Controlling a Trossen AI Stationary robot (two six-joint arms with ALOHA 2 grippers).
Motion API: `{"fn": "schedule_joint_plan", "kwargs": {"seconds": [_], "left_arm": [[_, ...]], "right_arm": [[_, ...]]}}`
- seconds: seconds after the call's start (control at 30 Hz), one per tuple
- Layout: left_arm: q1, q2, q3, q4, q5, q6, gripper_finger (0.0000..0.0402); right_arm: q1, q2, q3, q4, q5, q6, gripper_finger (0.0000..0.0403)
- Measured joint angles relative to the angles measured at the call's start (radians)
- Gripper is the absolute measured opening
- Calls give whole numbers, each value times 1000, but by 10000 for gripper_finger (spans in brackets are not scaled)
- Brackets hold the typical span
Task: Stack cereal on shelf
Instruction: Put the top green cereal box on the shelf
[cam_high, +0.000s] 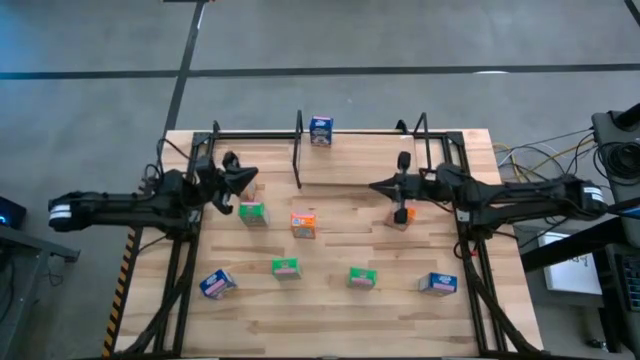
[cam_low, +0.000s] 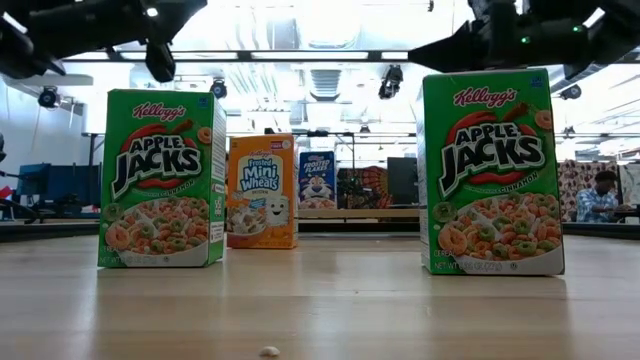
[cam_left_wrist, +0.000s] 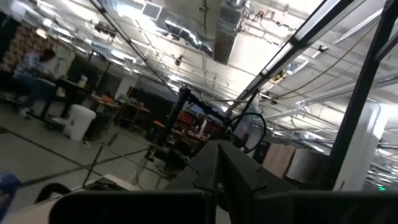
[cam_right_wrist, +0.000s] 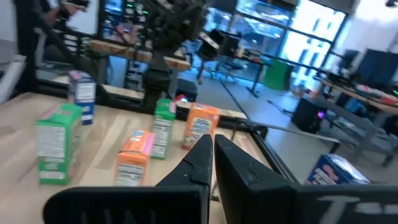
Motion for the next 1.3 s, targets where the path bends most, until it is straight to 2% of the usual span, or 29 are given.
{"fn": "schedule_joint_plan", "kwargs": {"seconds": [0.2,0.33,0.53,0.63,0.87,0.97,1.1,1.3], "left_arm": [[-43,86,99,-9,14,-58,0],[-72,146,197,-133,64,-60,0],[-112,245,373,-552,74,-51,0],[-131,301,479,-814,74,-50,0],[-148,466,775,-1645,73,-41,0],[-148,539,853,-1894,63,-23,3],[-148,603,881,-2023,44,22,28],[-156,638,880,-2039,44,133,99]], "right_arm": [[0,-57,-33,22,-27,-3,9],[0,-91,-72,105,-54,-14,9],[0,-151,-80,98,-55,8,9],[0,-169,-80,91,-57,29,9],[0,-175,-80,72,-57,34,9],[0,-175,-80,72,-57,34,9],[0,-175,-80,72,-57,34,9],[0,-175,-80,69,-57,34,9]]}}
